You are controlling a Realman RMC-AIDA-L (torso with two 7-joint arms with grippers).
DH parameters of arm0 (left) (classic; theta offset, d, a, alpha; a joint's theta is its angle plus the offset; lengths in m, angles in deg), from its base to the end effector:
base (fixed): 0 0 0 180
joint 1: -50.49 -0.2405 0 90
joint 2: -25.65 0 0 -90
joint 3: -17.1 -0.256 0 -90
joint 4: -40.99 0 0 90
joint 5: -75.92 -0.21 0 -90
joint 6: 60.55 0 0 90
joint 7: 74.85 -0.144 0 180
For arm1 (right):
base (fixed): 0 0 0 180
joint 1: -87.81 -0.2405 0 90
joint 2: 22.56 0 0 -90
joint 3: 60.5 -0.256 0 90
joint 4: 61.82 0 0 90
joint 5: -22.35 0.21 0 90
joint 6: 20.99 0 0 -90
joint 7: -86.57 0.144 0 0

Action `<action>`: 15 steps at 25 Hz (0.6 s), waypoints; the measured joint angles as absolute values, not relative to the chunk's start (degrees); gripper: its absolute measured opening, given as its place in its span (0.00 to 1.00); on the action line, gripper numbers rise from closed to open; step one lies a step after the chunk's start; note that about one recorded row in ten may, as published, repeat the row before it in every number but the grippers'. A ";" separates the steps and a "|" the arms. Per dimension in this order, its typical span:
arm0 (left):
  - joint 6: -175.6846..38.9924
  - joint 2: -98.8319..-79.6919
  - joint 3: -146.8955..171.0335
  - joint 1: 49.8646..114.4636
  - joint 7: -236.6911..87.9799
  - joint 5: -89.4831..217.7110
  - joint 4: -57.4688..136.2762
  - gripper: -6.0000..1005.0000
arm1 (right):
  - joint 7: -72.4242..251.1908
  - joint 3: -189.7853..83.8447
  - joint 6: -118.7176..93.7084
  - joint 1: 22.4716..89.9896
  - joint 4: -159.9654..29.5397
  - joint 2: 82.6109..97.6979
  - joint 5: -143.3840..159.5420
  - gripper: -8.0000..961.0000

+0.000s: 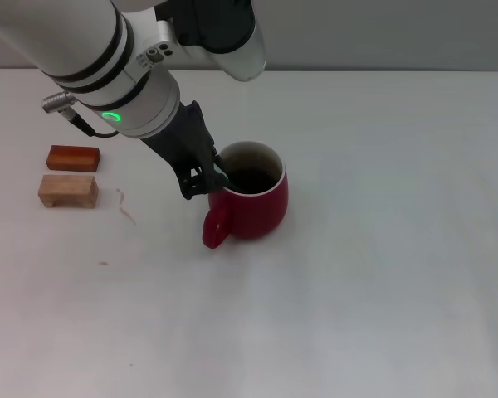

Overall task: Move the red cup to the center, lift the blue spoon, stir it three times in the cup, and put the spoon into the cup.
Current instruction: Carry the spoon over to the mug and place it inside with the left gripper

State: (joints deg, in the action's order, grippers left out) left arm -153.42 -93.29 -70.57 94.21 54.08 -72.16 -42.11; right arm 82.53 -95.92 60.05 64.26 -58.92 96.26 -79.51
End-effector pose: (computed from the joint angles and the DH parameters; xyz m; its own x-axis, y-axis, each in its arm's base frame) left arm -0.0990 0.3570 -0.0137 0.9020 0.1007 -0.4198 -0.0100 -0.9673 -0.2536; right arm 0.3570 0.3052 0.0473 0.8342 0.2091 -0.5104 -0.5464 0.1873 -0.8163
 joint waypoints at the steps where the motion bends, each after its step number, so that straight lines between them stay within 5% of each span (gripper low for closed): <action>1: -153.42 -93.29 -70.57 94.21 54.08 -72.16 -42.11 0.21 | 82.52 -95.92 60.05 64.25 -58.92 96.26 -79.51 0.79; 15: -144.30 -93.43 -73.01 93.70 55.05 -71.57 -38.35 0.22 | 82.55 -95.92 60.14 64.41 -58.92 96.27 -79.51 0.79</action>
State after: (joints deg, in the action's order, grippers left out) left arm -144.30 -93.43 -73.01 93.70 55.05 -71.57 -38.35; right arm 82.55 -95.92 60.14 64.41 -58.92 96.27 -79.51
